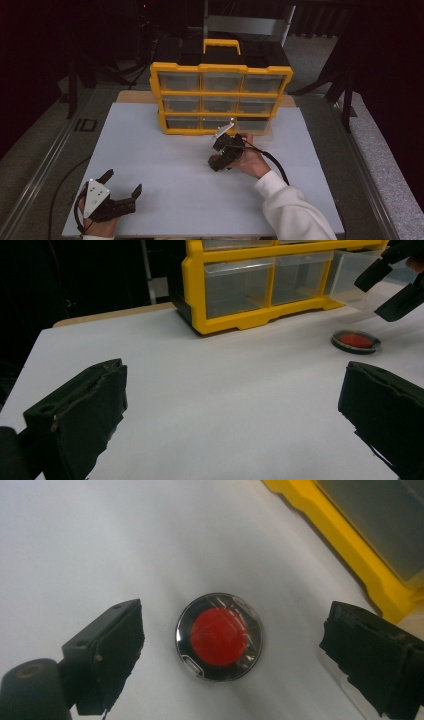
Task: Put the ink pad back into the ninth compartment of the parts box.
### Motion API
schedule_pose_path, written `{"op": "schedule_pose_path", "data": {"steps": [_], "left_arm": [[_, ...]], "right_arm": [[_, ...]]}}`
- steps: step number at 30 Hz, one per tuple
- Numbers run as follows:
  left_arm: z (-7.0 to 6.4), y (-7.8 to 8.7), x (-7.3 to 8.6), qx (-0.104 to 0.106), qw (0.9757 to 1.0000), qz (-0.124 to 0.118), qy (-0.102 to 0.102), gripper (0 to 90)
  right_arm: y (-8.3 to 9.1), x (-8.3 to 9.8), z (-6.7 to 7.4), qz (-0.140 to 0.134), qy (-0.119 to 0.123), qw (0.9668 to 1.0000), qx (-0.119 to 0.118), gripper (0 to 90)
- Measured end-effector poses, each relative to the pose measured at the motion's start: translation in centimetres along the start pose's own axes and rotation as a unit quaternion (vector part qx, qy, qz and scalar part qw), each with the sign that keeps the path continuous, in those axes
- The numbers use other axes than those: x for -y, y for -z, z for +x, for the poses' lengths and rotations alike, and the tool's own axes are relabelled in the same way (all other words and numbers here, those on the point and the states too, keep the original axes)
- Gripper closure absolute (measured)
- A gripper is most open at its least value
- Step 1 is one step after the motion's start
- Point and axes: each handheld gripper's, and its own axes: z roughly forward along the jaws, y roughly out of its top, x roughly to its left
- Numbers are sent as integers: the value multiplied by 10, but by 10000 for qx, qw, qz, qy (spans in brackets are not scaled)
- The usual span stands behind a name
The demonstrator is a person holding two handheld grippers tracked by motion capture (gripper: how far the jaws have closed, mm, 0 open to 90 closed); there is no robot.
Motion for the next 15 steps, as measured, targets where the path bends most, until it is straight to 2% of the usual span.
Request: {"op": "schedule_pose_path", "data": {"steps": [15], "left_arm": [[0, 0, 0, 0, 10000, 0, -8, 0]], "right_arm": [[-14, 0, 3, 249, -46, 9997, -32, 92]]}}
